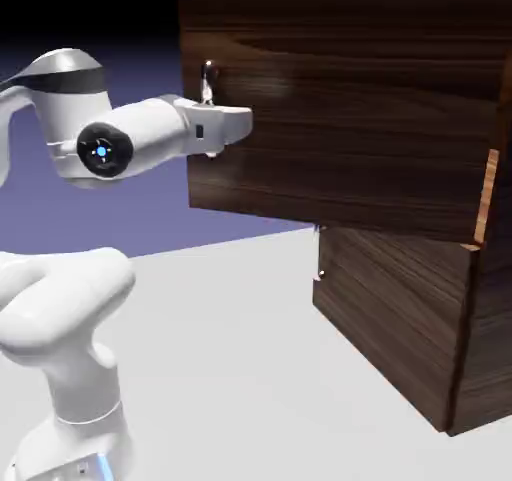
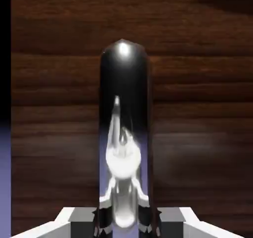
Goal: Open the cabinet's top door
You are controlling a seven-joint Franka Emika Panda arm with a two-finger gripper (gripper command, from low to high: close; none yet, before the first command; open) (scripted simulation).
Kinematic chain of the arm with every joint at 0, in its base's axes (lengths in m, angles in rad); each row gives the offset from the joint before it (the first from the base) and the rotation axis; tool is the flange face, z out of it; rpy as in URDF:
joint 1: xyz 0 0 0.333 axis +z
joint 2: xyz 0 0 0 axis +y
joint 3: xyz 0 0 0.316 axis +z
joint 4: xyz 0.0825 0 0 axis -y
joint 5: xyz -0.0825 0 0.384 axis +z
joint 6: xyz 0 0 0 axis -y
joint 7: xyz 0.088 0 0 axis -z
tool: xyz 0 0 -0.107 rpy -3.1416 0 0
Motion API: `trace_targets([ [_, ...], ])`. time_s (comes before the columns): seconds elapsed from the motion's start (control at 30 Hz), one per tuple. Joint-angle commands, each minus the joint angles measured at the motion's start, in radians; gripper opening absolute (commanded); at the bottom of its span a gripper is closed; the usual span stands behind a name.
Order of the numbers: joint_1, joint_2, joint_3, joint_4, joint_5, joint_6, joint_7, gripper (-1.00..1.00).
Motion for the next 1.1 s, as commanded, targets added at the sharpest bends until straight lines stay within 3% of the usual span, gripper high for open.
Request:
trace_targets([
  [0.0, 0.002, 0.023, -0.036, 0.007, -0.034, -0.022, -0.015, -1.00],
  [0.43, 0.164, 0.443, -0.501, 0.262, -0.467, -0.353, -0.235, -1.00],
  [1.07, 0.797, 0.983, -1.163, 0.894, -0.740, -0.849, -0.473, -1.00],
])
